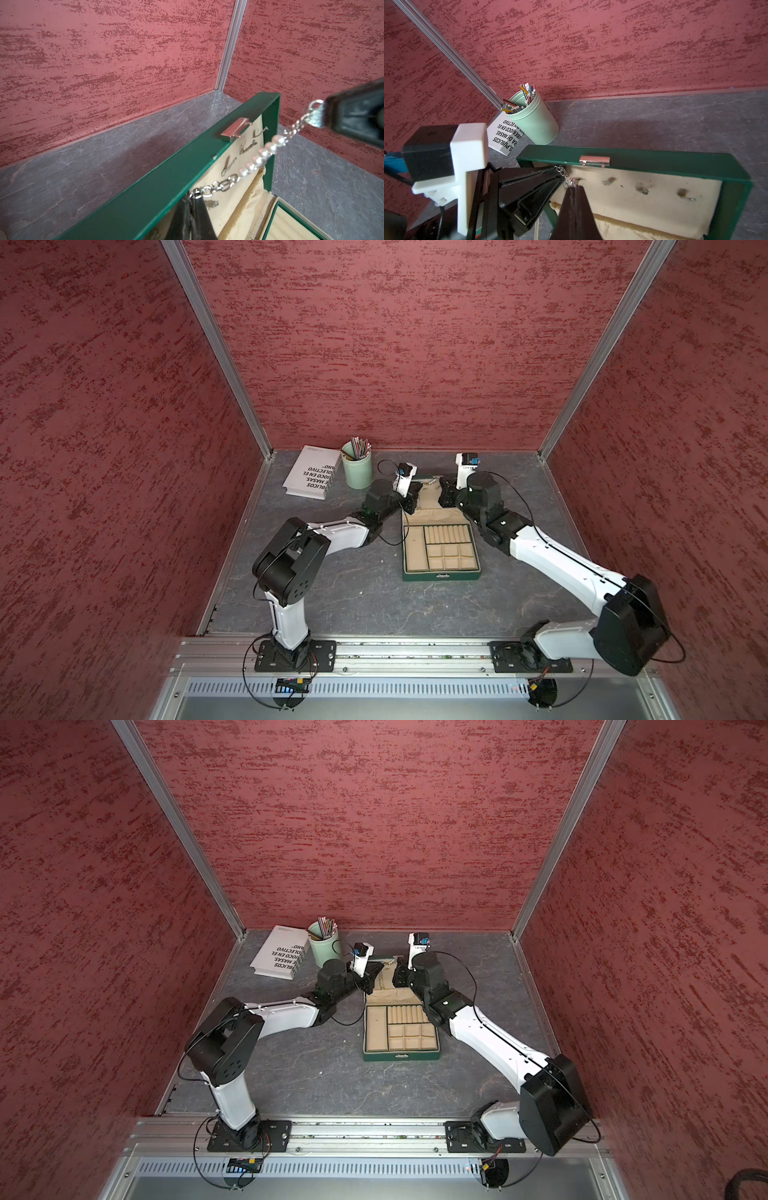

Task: Put jewelry chain into jewelry box
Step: Hang the necklace on the jewelry box clasp.

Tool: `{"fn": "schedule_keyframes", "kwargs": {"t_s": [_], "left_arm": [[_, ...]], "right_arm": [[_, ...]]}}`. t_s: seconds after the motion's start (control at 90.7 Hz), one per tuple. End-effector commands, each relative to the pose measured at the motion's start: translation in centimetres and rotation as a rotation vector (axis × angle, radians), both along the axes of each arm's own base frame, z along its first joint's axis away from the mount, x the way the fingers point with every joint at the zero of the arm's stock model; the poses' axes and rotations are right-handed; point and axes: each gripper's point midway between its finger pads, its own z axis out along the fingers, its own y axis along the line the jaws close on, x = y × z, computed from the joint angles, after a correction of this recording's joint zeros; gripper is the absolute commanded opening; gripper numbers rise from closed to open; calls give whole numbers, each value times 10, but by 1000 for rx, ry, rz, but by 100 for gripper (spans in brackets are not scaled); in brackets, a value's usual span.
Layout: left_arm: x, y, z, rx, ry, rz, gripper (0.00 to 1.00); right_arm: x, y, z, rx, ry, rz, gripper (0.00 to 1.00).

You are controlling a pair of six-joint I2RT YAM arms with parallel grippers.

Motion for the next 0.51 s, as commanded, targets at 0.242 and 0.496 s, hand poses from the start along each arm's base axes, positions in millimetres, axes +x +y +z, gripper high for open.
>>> {"fn": "schedule_keyframes", "kwargs": {"t_s": [0.242,0.496], "left_arm": [[-8,7,-2,1,-17,5,0],[-9,4,-1,24,-26,9,0]], "right_arm": [[4,2,-14,59,11,-9,0],[12,-7,-14,109,-5,-74,0]]}}
